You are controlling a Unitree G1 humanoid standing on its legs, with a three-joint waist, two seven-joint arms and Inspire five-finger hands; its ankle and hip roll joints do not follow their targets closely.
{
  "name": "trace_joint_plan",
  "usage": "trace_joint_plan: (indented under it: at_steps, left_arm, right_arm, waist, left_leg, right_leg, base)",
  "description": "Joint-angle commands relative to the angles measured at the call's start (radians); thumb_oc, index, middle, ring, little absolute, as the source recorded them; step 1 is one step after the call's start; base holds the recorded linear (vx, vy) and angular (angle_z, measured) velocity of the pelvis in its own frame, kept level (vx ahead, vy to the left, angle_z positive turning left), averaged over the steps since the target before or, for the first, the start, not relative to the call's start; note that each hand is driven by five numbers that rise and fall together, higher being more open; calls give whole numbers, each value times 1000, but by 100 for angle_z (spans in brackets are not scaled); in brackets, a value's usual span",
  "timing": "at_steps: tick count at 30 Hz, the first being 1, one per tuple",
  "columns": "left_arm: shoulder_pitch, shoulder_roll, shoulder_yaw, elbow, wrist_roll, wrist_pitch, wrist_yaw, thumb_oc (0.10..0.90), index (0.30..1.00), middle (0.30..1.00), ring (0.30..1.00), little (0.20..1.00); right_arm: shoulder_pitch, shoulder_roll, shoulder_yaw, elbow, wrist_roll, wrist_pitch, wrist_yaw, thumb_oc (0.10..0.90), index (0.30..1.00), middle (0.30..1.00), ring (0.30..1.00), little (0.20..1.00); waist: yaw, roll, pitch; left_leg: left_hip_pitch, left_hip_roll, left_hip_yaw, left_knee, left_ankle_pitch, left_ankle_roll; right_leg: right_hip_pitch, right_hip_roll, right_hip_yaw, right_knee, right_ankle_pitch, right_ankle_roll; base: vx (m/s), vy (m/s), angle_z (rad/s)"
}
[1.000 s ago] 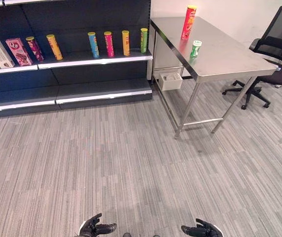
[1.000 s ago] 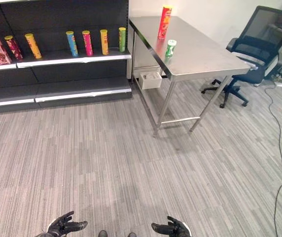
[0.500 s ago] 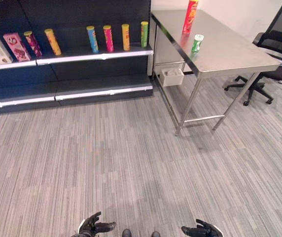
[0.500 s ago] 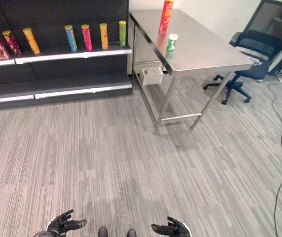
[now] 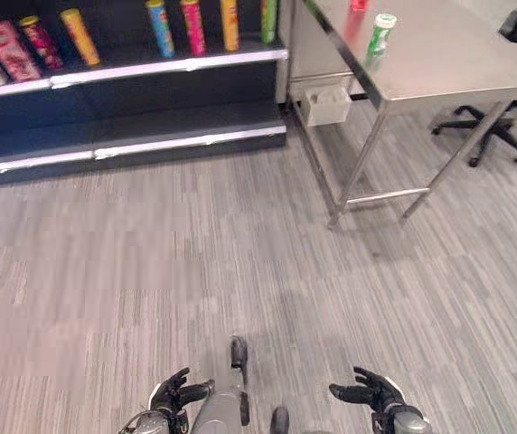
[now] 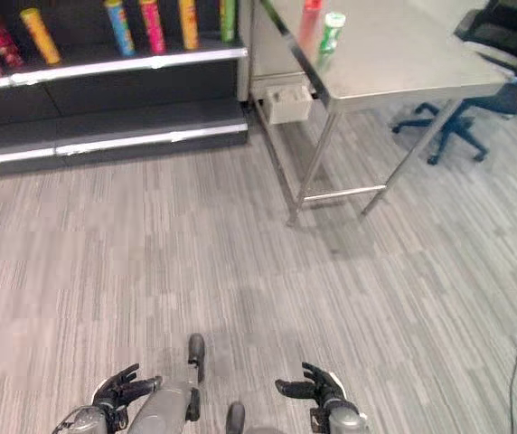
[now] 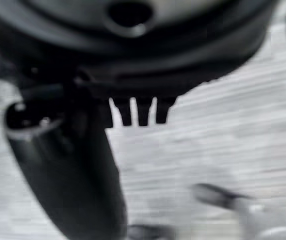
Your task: Put the goods on the table back onto the shelves and tidy them up.
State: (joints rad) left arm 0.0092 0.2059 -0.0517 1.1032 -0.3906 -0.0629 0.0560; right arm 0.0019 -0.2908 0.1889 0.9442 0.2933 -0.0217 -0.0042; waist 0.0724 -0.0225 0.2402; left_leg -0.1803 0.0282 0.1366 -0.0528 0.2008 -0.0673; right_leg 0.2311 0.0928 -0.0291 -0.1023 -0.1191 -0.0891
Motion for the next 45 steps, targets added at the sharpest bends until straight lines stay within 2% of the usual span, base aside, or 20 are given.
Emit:
trace_joint_plan:
  at_steps: [1,5,7,8,9,10,13,14,19,20,25,27,28,31,34,36,37,39,40,45]
  left_arm:
    - [49,18,-21,-24,22,-23,5,800,900,900,900,900]
    - [42,42,-12,-45,24,-22,9,800,900,900,900,900]
    - [31,52,-17,-68,13,-23,18,800,900,900,900,900]
    - [31,52,-17,-68,13,-23,18,800,900,900,900,900]
    - [24,56,-20,-67,15,-19,16,800,900,900,900,900]
    - [1,57,-25,-76,6,-22,14,800,900,900,900,900]
    - [-10,55,-30,-74,3,-22,13,800,900,900,900,900]
    - [-16,57,-30,-69,17,-24,7,800,900,900,900,900]
    - [-16,57,-30,-69,17,-24,7,800,900,900,900,900]
    - [-13,54,-39,-82,41,-29,-7,800,900,900,900,900]
    - [-8,41,-59,-85,55,-29,-12,800,900,900,900,900]
    - [-14,38,-74,-96,45,-24,-20,800,900,900,900,900]
    - [-27,40,-87,-115,35,-18,-19,800,900,900,900,900]
    - [-32,39,-95,-121,31,-18,-16,800,900,900,900,900]
    - [-19,34,-99,-135,30,-19,-10,800,900,900,900,900]
    - [-19,34,-99,-135,30,-19,-10,800,900,900,900,900]
    - [-8,32,-102,-136,29,-20,-5,800,900,900,900,900]
    - [-8,32,-102,-136,29,-20,-5,800,900,900,900,900]
    - [-3,31,-94,-127,26,-18,-5,800,900,900,900,900]
    - [4,30,-90,-127,24,-18,-3,800,900,900,900,900]
  right_arm:
    - [17,-39,-11,-80,-9,-36,7,800,900,900,900,900]
    - [5,-35,-10,-81,-32,-32,18,800,900,900,900,900]
    - [-3,-35,-27,-91,-28,-33,5,800,900,900,900,900]
    - [-3,-35,-27,-91,-28,-33,5,800,900,900,900,900]
    - [-3,-32,-40,-81,-22,-29,-2,800,900,900,900,900]
    - [-3,-33,-47,-62,-21,-26,-4,800,900,900,900,900]
    - [-8,-34,-50,-42,-20,-24,-7,800,900,900,900,900]
    - [-7,-34,-48,-22,-26,-21,-6,800,900,900,900,900]
    - [-7,-34,-48,-22,-26,-21,-6,800,900,900,900,900]
    - [8,-40,-47,7,-42,-17,-1,800,900,900,900,900]
    - [17,-41,-43,31,-35,-19,4,800,900,900,900,900]
    - [14,-56,-35,29,-16,-26,5,800,900,900,900,900]
    - [19,-68,-44,2,12,-29,4,800,900,900,900,900]
    - [17,-76,-37,-6,11,-27,4,800,900,900,900,900]
    - [18,-91,-42,-45,12,-19,7,800,900,900,900,900]
    - [18,-91,-42,-45,12,-19,7,800,900,900,900,900]
    - [12,-96,-32,-50,6,-22,2,800,900,900,900,900]
    - [12,-96,-32,-50,6,-22,2,800,900,900,900,900]
    - [7,-96,-27,-50,-2,-23,-1,800,900,900,900,900]
    - [6,-96,-26,-53,-2,-23,-2,800,900,900,900,900]
  waist:
    - [12,-28,-60]
    - [19,-47,-54]
    - [-3,-27,-27]
    - [-3,-27,-27]
    - [-26,4,-11]
    - [-50,22,1]
    - [-61,19,14]
    - [-74,-2,16]
    - [-75,-2,17]
    - [-102,-20,-3]
    - [-99,-22,-29]
    - [-104,-19,-31]
    - [-97,-31,7]
    - [-89,-37,26]
    - [-72,-26,30]
    - [-72,-26,30]
    - [-54,-15,30]
    - [-54,-16,31]
    - [-33,-2,36]
    - [-21,3,38]
  left_leg:
    - [-6,-21,12,-15,17,7]
    - [82,-71,24,-11,-78,88]
    - [144,-79,15,-24,-105,113]
    - [144,-79,15,-24,-104,113]
    - [190,-66,4,-34,-133,118]
    - [240,-50,-19,-34,-165,103]
    - [264,-56,-33,-34,-183,96]
    - [299,-73,-50,-34,-214,80]
    - [300,-73,-50,-34,-214,80]
    - [337,-74,-84,-34,-244,62]
    - [357,-54,-105,-34,-267,52]
    - [293,-7,-111,174,-267,0]
    - [164,22,-114,455,-171,-42]
    - [116,28,-112,504,-144,-32]
    - [66,30,-88,261,-187,-11]
    - [66,30,-88,260,-186,-11]
    - [-18,4,-107,191,-107,-21]
    - [-15,3,-107,189,-107,-21]
    - [-44,9,-107,113,-38,-38]
    - [-39,6,-113,53,-16,-43]
  right_leg:
    - [100,-84,-36,58,-62,173]
    - [-96,-164,-27,479,184,297]
    - [-185,-207,-72,642,287,300]
    - [-185,-207,-72,643,287,300]
    - [-280,-225,-108,732,236,270]
    - [-352,-260,-181,574,143,239]
    - [-369,-241,-193,440,140,236]
    - [-366,-211,-190,189,195,255]
    - [-364,-211,-190,188,196,255]
    - [-368,-173,-128,62,252,269]
    - [-317,-152,-144,22,247,243]
    - [-248,-129,-186,15,194,207]
    - [-191,-122,-211,15,155,167]
    - [-171,-119,-210,15,134,154]
    - [-148,-128,-207,15,99,172]
    - [-148,-129,-207,15,99,172]
    - [-124,-111,-192,15,70,162]
    - [-123,-112,-192,15,69,162]
    - [-93,-88,-173,15,52,159]
    - [-76,-76,-159,15,45,158]
  base:
    - [369,172,-82]
    - [269,201,-36]
    - [176,190,10]
    - [228,192,32]
    - [452,116,19]
    - [456,113,13]
    - [296,-73,19]
    - [243,-94,36]
    - [132,-42,46]
    - [513,-164,20]
    - [235,-129,9]
    - [381,-425,20]
    - [137,-260,82]
    - [88,-127,89]
    - [201,-12,-1]
    - [167,32,-24]
    - [176,28,-36]
    - [163,30,-18]
    - [147,32,-18]
    - [132,26,-31]
